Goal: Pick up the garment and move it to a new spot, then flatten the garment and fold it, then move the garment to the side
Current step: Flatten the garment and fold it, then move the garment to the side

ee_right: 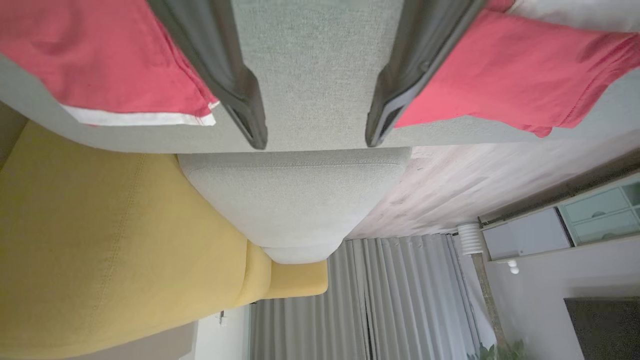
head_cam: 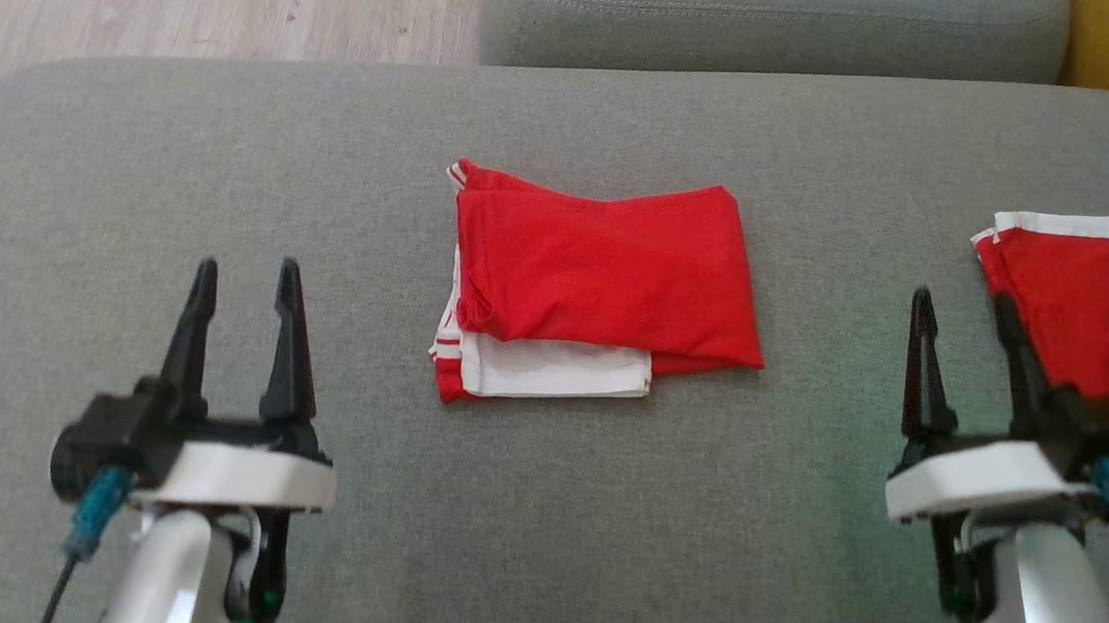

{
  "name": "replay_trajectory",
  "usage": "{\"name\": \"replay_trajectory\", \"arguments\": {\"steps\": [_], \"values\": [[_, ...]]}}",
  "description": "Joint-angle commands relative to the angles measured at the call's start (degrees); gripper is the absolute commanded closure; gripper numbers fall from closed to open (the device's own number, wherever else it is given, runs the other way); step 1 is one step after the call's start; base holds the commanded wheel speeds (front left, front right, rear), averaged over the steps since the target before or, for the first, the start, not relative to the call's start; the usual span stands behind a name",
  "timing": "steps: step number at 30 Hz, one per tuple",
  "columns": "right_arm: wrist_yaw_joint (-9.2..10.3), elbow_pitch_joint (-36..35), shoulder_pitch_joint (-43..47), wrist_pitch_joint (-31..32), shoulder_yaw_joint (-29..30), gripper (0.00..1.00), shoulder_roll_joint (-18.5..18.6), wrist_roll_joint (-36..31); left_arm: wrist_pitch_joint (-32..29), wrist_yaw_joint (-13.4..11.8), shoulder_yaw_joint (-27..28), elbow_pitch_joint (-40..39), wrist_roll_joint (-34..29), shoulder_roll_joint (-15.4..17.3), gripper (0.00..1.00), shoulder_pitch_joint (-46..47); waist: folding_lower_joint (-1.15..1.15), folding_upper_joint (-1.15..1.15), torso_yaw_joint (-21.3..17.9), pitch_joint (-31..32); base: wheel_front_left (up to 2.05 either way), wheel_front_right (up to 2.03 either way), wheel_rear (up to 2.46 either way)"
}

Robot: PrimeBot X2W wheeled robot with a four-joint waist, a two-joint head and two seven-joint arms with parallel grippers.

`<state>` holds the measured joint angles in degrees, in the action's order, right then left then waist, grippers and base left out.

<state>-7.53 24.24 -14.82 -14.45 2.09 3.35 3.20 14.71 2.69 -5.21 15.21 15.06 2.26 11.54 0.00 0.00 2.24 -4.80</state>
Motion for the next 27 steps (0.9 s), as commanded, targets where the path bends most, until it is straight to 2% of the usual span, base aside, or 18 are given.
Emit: {"name": "replay_trajectory", "arguments": {"steps": [1, 7, 17, 22, 27], "values": [[0.04, -2.3, 0.13, -0.54, -1.55, 0.0, -0.43, 1.82, 0.29, -0.58, 1.16, -2.12, -0.05, 0.63, 0.0, 0.24, 0.0, 0.0, -0.05, 0.14, 0.0, 0.0, 0.0], [0.04, -3.33, 1.02, -0.54, -1.74, 0.0, -0.45, 3.07, 0.29, -1.3, 0.32, -2.45, -0.1, 0.62, 0.0, -0.93, 0.0, 0.0, -0.07, 0.23, 0.0, 0.0, 0.0], [0.04, -2.72, -0.29, -0.43, -1.95, 0.0, -0.46, 1.45, 0.29, -1.35, -0.33, -2.73, -0.4, 0.62, 0.0, 0.88, 0.0, 0.0, 0.88, -1.86, 0.0, 0.0, 0.0], [0.04, -0.24, -3.69, 2.25, -1.9, 0.0, -0.46, -0.88, 0.29, -1.47, -1.72, -2.62, -0.14, 0.62, 0.0, 3.08, 0.0, 0.0, 2.75, -4.6, 0.0, 0.0, 0.0], [0.04, 4.82, -8.75, 6.6, -3.26, 0.0, -0.46, -0.23, 0.29, -1.58, -3.82, -2.38, 0.55, 0.62, 0.0, 5.42, 0.0, 0.0, 5.34, -7.37, 0.0, 0.0, 0.0]]}}
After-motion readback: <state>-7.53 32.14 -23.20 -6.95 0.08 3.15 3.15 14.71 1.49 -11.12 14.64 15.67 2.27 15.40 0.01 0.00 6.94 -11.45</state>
